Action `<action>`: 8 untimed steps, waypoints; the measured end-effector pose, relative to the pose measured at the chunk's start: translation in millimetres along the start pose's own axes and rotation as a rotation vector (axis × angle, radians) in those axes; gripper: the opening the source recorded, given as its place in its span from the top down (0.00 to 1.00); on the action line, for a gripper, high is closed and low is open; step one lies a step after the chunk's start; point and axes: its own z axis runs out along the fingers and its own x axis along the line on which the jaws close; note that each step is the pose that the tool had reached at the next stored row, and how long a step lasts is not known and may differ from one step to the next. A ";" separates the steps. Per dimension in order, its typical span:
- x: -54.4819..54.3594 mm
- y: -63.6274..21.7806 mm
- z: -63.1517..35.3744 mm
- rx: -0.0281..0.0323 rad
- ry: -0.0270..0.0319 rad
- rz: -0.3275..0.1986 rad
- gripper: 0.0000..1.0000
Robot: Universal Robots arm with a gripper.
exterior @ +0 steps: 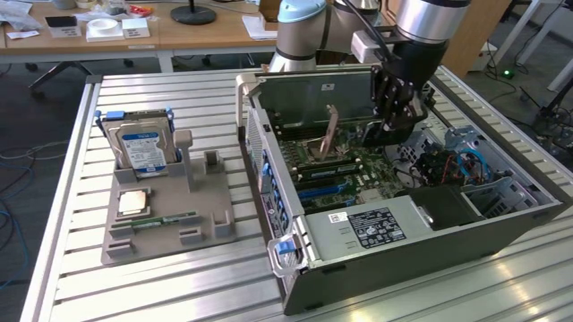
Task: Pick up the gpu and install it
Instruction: 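Insert the gpu into the slot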
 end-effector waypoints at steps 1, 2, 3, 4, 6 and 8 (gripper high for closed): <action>0.0 0.0 0.8 0.0000 -0.0001 0.000 0.73; 0.0 0.0 0.8 0.0000 0.0001 0.000 0.73; 0.0 0.0 0.8 -0.0001 0.0002 0.000 0.73; 0.0 0.0 0.8 0.0000 0.0002 0.000 0.73; 0.0 0.0 0.9 0.0000 0.0001 0.000 0.73; 0.0 0.1 2.1 0.0001 -0.0005 0.000 0.73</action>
